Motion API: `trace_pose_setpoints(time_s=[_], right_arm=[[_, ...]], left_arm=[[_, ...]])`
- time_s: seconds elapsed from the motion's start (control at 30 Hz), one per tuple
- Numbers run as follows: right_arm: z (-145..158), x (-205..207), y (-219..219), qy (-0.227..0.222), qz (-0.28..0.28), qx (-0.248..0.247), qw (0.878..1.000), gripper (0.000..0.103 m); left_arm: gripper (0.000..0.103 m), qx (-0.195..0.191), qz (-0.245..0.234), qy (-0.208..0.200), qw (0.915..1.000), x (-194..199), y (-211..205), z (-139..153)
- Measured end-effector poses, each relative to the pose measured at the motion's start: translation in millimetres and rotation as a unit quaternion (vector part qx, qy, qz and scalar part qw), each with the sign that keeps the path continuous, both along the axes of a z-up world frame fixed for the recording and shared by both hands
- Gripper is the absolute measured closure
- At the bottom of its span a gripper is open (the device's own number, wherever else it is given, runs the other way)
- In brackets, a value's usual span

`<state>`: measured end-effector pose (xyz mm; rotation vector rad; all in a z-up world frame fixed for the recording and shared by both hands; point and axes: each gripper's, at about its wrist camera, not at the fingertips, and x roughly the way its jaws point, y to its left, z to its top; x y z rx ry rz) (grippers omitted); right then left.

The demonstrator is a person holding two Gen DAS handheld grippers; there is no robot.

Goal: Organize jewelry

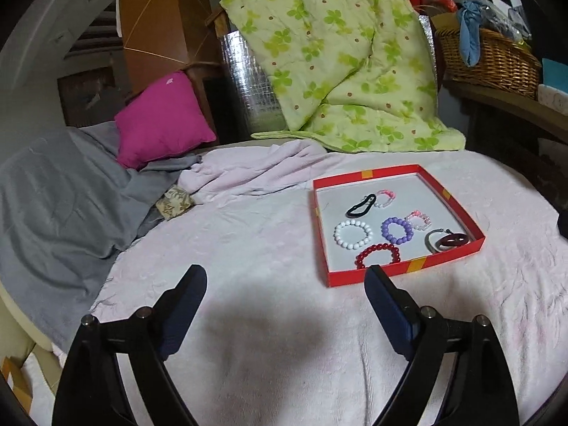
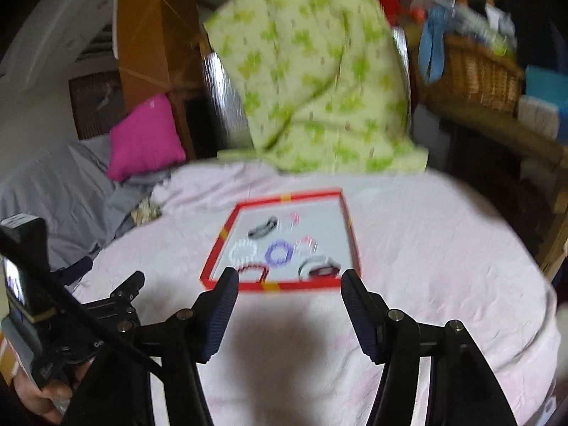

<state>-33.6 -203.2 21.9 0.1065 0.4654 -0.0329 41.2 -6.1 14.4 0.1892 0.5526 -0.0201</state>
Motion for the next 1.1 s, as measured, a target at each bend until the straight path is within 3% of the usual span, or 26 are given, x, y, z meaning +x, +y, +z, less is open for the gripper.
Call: trace_pose_setpoints(time_s=[0.07,0.13,0.2,0.33,0.5,1.1], right_arm=[[-13.4,10.5,-0.4,0.02,-0.014,-0.006,1.0,0.033],[-24.6,33.3,-4.4,0.061,-0.005,0.03,0.998,0.033],[-29.8,41.8,-4.9,0.067,-0.01,0.039,0.997,0.033],[-41.8,53.9,-1.3,0.096,-0.016,0.013,0.995,0.033],[-55.5,61.7,-13.2,0.131,-0.03,0.059,0.989,0.033],[-47.7,56.8,6.4,0.112,-0.008,0.018,0.994,0.033]], left_arm=[[0.013,0.002,0.0,-0.001,1.0,3.5,0.7,-2.4],[0.013,0.001,-0.006,0.005,1.0,8.3,-0.2,-5.7],[0.013,0.001,-0.013,0.011,0.9999,11.3,-1.2,-8.1],[0.013,-0.023,-0.021,0.031,0.999,19.4,-0.3,-13.6],[0.013,-0.031,-0.023,0.049,0.9981,25.7,-2.1,-20.7],[0.013,-0.035,-0.004,0.042,0.9985,28.8,2.9,-21.2]])
